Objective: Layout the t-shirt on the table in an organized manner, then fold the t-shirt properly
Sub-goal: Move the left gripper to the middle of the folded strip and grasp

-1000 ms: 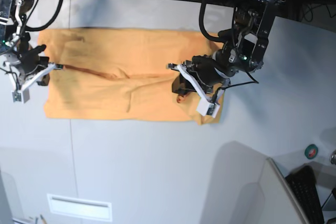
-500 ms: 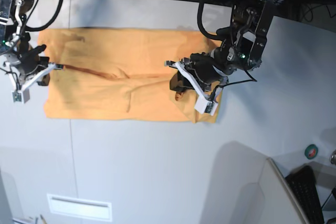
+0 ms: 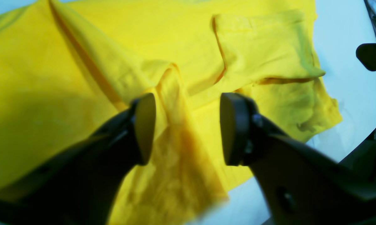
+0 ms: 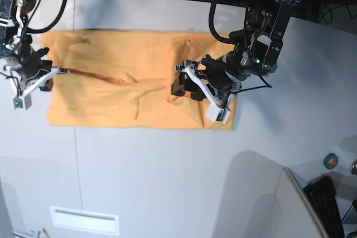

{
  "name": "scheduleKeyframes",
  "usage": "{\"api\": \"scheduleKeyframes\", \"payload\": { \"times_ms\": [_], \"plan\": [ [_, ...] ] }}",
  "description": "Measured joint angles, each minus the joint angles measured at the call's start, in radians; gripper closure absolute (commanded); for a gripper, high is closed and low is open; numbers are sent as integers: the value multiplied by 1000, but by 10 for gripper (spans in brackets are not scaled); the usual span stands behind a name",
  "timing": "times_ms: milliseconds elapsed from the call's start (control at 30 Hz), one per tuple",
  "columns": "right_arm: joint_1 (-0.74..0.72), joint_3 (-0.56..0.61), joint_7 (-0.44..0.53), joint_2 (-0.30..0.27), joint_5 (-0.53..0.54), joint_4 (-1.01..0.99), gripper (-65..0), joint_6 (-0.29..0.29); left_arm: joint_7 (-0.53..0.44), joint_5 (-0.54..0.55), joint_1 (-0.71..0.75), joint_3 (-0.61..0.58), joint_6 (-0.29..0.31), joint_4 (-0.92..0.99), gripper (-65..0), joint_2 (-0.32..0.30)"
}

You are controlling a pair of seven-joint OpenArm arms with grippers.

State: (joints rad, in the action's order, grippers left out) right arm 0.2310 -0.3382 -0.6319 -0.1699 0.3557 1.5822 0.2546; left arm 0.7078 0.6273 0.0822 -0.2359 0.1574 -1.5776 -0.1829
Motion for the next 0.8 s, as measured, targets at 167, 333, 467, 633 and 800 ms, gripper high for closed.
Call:
{"api": "scheduleKeyframes", "payload": {
  "times_ms": [167, 333, 467, 633, 800],
  "plan": [
    [0, 0, 1, 2, 0, 0, 0, 0, 9, -8, -20, -117, -1, 102, -382, 32],
    [0, -1, 0, 2, 0, 0, 0, 0, 8, -3, -28, -117, -3, 23, -354, 16],
    [1, -5, 0, 3, 0, 0, 0, 0, -5, 3, -14, -56, -51, -30, -8, -19],
    [2, -6, 0, 3, 0, 0, 0, 0, 2, -2, 0, 101, -169, 31, 0, -17],
    [0, -2, 3, 2, 0, 0, 0, 0, -3, -4, -36, 127, -176, 140, 0, -8]
  ]
}}
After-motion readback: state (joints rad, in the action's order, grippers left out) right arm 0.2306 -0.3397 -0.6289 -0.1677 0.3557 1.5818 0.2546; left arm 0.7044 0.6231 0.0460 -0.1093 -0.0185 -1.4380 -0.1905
